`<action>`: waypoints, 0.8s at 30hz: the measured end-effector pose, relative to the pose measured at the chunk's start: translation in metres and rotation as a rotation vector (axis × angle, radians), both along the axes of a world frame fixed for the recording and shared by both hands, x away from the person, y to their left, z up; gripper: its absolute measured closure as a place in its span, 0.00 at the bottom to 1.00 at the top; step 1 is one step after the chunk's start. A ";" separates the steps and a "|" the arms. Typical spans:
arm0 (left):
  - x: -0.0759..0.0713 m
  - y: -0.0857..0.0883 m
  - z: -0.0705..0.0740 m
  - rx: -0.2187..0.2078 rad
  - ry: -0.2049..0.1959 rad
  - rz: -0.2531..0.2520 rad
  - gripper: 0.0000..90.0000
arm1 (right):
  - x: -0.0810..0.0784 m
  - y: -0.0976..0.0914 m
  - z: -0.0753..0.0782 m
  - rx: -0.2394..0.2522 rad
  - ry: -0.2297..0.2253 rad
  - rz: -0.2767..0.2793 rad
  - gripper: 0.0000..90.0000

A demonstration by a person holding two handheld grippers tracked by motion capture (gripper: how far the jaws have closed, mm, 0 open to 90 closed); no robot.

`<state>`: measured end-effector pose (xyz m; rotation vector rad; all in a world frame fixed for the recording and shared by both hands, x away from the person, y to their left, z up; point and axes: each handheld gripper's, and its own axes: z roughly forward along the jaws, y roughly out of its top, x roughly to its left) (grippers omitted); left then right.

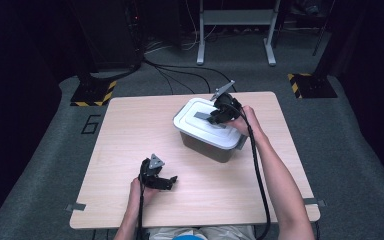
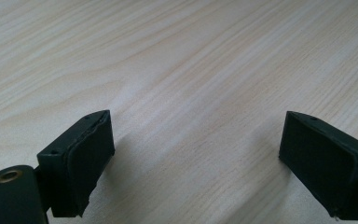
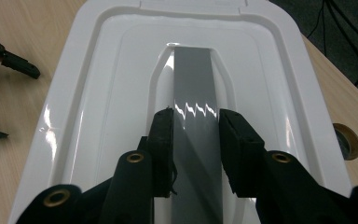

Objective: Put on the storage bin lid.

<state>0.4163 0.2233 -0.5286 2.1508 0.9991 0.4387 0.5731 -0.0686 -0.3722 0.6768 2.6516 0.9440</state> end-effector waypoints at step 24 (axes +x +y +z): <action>0.000 0.000 0.000 0.002 -0.001 -0.002 0.11 | -0.014 -0.021 0.001 0.082 -0.040 -0.124 0.20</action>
